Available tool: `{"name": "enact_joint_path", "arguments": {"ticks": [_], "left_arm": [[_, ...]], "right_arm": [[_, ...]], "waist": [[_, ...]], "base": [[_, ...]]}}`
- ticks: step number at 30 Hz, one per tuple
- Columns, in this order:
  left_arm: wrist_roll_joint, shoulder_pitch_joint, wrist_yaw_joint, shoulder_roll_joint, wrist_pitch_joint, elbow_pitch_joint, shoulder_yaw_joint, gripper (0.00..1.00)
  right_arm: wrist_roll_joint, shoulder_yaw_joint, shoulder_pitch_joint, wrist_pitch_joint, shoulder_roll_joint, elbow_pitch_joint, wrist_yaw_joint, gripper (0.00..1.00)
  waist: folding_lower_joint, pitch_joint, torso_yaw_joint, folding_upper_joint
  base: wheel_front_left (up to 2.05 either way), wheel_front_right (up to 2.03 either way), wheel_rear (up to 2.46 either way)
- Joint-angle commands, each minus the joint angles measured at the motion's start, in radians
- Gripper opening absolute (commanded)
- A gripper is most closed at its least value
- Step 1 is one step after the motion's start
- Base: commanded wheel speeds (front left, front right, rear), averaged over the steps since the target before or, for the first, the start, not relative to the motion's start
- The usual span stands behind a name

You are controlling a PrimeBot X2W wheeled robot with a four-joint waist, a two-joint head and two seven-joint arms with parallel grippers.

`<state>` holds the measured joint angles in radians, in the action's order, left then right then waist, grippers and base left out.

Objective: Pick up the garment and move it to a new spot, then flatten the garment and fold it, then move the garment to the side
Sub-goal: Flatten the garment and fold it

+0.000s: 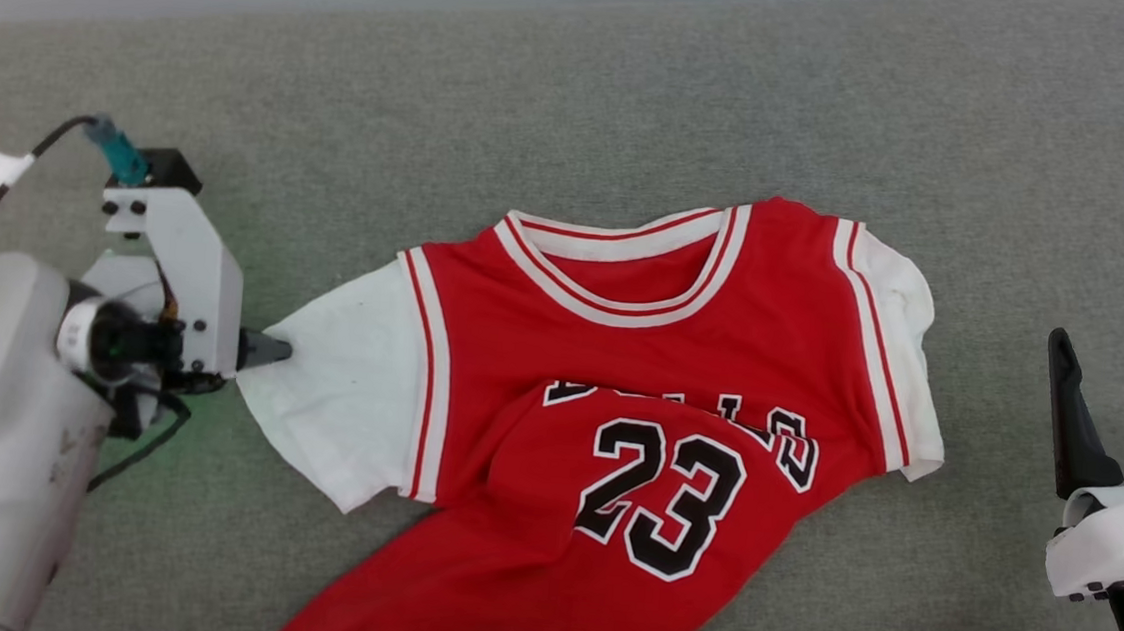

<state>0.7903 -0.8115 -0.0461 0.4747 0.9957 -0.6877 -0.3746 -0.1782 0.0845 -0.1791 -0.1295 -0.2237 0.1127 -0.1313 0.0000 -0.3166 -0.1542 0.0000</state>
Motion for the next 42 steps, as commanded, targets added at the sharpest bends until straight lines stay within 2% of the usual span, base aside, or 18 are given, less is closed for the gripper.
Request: {"name": "enact_joint_path", "arguments": {"ticks": [1,3,4,5,6,9,12,14,20,24,32,42], "left_arm": [[0.006,0.075,0.023,-0.054,0.039,-0.068,-0.038,1.00],[0.018,0.078,0.037,-0.076,0.071,-0.082,-0.041,1.00],[0.024,0.079,0.041,-0.085,0.086,-0.086,-0.045,0.96],[0.038,0.080,0.045,-0.099,0.100,-0.091,-0.041,0.55],[0.046,0.080,0.043,-0.113,0.103,-0.088,-0.040,0.00],[0.050,0.062,0.039,-0.124,0.078,-0.067,-0.037,0.00],[0.036,0.029,0.030,-0.110,0.059,-0.053,-0.038,0.00],[0.031,0.016,0.026,-0.110,0.049,-0.048,-0.039,0.00],[0.025,-0.018,0.016,-0.124,0.024,-0.047,-0.046,0.00],[0.021,-0.034,0.002,-0.139,0.014,-0.059,-0.057,0.00],[0.021,-0.053,-0.022,-0.162,-0.008,-0.094,-0.074,0.00],[0.029,-0.087,-0.042,-0.190,-0.038,-0.131,-0.083,0.00]], "right_arm": [[-0.007,0.000,-0.021,-0.014,-0.004,0.008,0.001,1.00],[-0.014,0.000,-0.026,-0.029,-0.005,0.014,0.001,1.00],[-0.017,-0.003,-0.025,-0.038,-0.010,0.015,0.001,1.00],[-0.023,-0.003,-0.028,-0.051,-0.011,0.015,0.001,1.00],[-0.031,-0.006,-0.033,-0.067,-0.012,0.015,0.001,1.00],[-0.051,-0.014,-0.054,-0.133,-0.035,0.005,0.001,1.00],[-0.096,-0.027,-0.090,-0.224,-0.065,-0.014,0.001,1.00],[-0.121,-0.063,-0.117,-0.289,-0.116,-0.029,0.001,1.00],[-0.296,-0.145,-0.204,-0.503,-0.232,-0.103,0.001,1.00],[-0.363,-0.165,-0.261,-0.614,-0.297,-0.164,0.001,1.00],[-0.417,-0.195,-0.332,-0.705,-0.332,-0.273,0.001,1.00],[-0.454,-0.263,-0.355,-0.795,-0.315,-0.388,0.001,1.00]], "waist": [[0.0000,-0.003,0.008,0.0000],[0.0000,-0.003,0.012,0.0000],[0.0000,-0.004,0.015,0.0000],[0.0000,-0.004,0.018,0.0000],[0.0000,-0.005,0.021,0.0000],[0.0000,-0.012,0.031,0.0000],[0.0000,-0.022,0.044,0.0000],[0.0000,-0.028,0.056,0.0000],[0.0000,-0.043,0.097,0.0000],[0.0000,-0.050,0.129,0.0000],[0.0000,-0.064,0.183,0.0000],[0.0000,-0.087,0.220,0.0000]], "base": [[0.00,0.00,0.00],[0.00,0.00,0.00],[0.00,0.00,0.00],[0.00,0.00,0.00],[0.00,0.00,0.00],[0.00,0.00,0.00],[0.00,0.00,0.00],[0.00,0.00,0.00],[0.00,0.00,0.00],[0.00,0.00,0.00],[0.00,0.00,0.00],[0.00,0.00,0.00]]}}
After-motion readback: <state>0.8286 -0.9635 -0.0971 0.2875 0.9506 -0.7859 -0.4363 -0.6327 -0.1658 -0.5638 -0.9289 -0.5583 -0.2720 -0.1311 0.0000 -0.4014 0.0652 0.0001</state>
